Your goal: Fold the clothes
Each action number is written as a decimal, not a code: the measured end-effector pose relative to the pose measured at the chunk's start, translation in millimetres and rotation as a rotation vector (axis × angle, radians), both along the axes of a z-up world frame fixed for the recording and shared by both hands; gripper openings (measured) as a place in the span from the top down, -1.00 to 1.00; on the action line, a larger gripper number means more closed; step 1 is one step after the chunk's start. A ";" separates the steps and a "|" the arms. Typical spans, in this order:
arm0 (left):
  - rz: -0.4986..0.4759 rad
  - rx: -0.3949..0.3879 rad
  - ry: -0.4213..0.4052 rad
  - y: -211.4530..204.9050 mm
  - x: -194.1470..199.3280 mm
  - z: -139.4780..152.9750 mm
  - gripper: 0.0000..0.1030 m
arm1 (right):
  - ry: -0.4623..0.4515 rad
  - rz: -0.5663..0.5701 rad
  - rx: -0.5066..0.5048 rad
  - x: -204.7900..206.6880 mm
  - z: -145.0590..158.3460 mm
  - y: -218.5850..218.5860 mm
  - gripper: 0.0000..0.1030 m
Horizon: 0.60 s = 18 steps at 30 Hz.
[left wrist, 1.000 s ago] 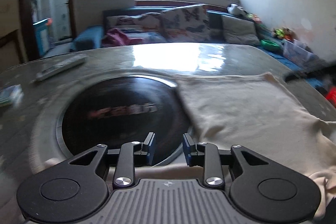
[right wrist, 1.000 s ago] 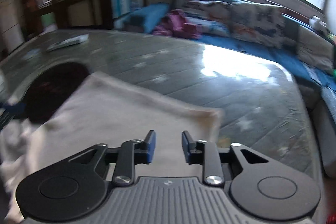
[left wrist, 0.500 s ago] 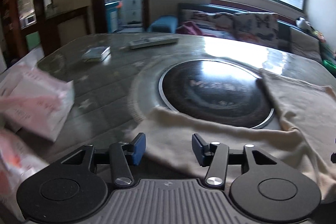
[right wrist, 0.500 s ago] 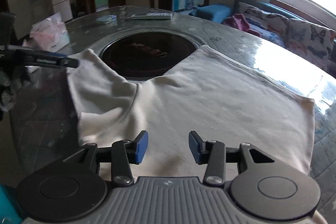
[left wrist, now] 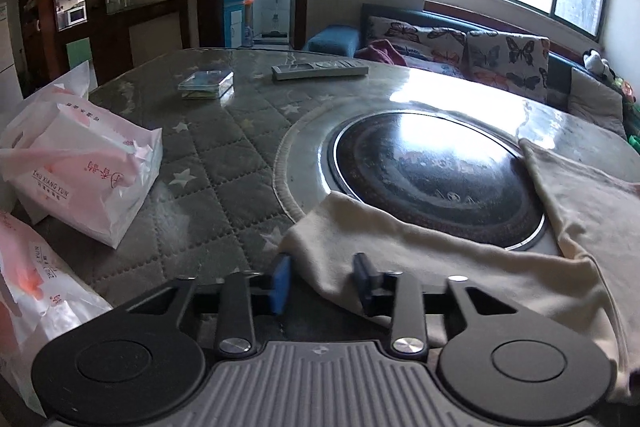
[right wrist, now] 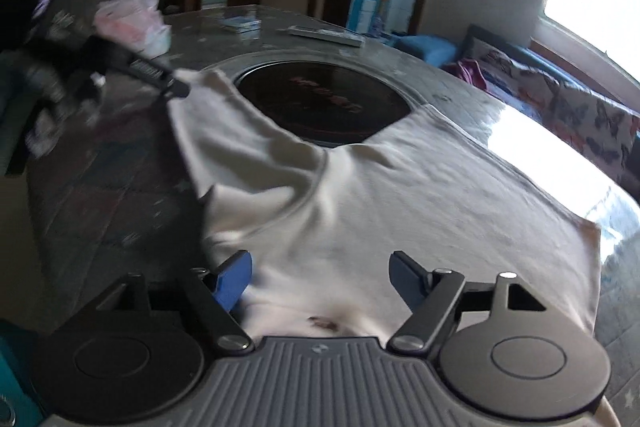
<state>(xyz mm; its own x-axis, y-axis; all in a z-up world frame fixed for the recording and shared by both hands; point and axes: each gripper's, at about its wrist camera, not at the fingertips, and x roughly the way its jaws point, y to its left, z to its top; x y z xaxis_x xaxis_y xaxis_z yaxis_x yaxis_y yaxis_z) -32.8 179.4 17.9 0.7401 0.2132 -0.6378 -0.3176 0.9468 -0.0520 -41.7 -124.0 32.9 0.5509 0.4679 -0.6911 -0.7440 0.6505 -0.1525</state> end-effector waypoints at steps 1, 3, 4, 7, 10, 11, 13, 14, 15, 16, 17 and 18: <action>0.000 -0.002 -0.005 1.4 0.2 -0.1 0.66 | -0.010 0.012 -0.008 -4.5 0.1 1.3 -0.51; -0.005 -0.014 -0.013 4.0 0.5 0.4 0.79 | -0.016 0.006 0.002 -7.4 2.4 1.1 -0.56; -0.003 -0.014 -0.015 4.7 0.7 1.2 0.83 | -0.015 0.002 0.010 -7.6 4.0 0.5 -0.57; 0.009 -0.005 -0.030 9.4 0.9 4.5 0.88 | -0.015 -0.027 0.039 -5.0 8.2 -3.5 -0.78; 0.020 -0.012 -0.049 14.9 -1.1 9.1 0.88 | -0.007 -0.039 0.035 -4.4 4.2 -3.0 -0.84; 0.021 -0.011 -0.051 15.7 -1.5 9.6 0.88 | -0.004 -0.043 0.033 -4.3 2.9 -2.9 -0.87; 0.016 -0.011 -0.051 17.5 -1.6 9.2 0.88 | 0.002 -0.051 0.031 -3.9 0.2 -2.6 -0.95; 0.016 -0.012 -0.046 18.4 -1.5 8.2 0.88 | 0.004 -0.055 0.030 -3.8 -1.1 -2.5 -1.00; 0.017 -0.014 -0.041 19.3 -1.4 7.1 0.88 | 0.007 -0.060 0.028 -3.6 -2.4 -2.3 -1.00; 0.018 -0.021 -0.038 20.5 -1.5 6.2 0.85 | 0.010 -0.064 0.027 -3.4 -3.8 -2.2 -1.00; 0.019 -0.028 -0.035 21.8 -1.8 5.3 0.80 | 0.013 -0.068 0.026 -3.3 -5.1 -2.1 -1.00; 0.020 -0.036 -0.032 23.1 -2.0 4.4 0.80 | 0.015 -0.071 0.024 -3.1 -6.4 -1.8 -1.00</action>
